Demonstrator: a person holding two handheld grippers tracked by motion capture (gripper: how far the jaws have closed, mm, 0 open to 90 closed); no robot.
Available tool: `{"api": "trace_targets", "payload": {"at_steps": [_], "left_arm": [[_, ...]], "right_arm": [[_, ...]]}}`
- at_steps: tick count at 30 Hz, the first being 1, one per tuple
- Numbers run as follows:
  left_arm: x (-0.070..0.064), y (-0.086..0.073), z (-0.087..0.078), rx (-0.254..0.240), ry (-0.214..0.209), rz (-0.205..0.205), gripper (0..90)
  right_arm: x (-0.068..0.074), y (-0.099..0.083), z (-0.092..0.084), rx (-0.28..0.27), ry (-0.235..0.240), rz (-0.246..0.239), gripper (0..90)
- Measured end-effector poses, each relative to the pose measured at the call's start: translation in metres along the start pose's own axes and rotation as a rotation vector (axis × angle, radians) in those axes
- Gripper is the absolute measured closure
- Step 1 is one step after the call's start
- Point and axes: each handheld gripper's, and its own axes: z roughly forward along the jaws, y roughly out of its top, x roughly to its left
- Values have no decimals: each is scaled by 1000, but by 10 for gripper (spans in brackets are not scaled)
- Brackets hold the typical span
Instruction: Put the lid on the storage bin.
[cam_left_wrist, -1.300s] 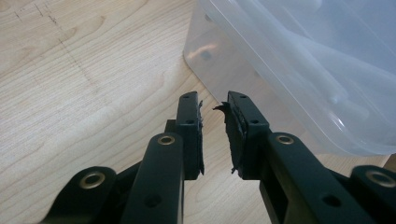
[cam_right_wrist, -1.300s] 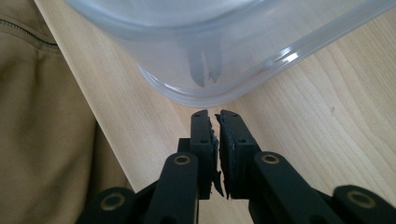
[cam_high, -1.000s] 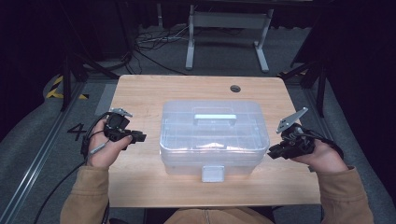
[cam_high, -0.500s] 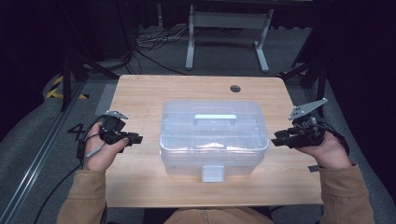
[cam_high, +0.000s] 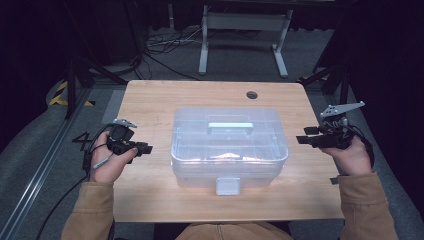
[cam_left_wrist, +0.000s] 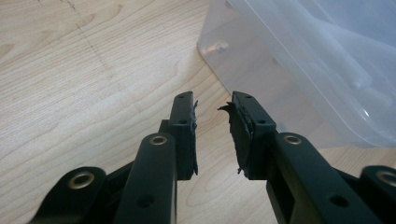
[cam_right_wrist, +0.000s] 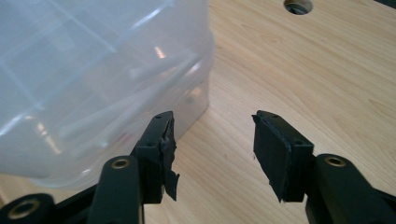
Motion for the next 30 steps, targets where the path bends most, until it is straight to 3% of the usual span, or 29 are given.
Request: {"api": "trace_targets", "payload": {"at_steps": [8,13,30], "left_arm": [[4,-2,6,1,6,-6,694],[7,-2,11,11,5,-6,692],[15,-6,32,39,-17,0,678]], "right_arm": [[-23,-11,11,-31,-44,59,450],[-30,-16,17,-41,-36,69,454],[-48,-33,54,20,-50,90,445]]}}
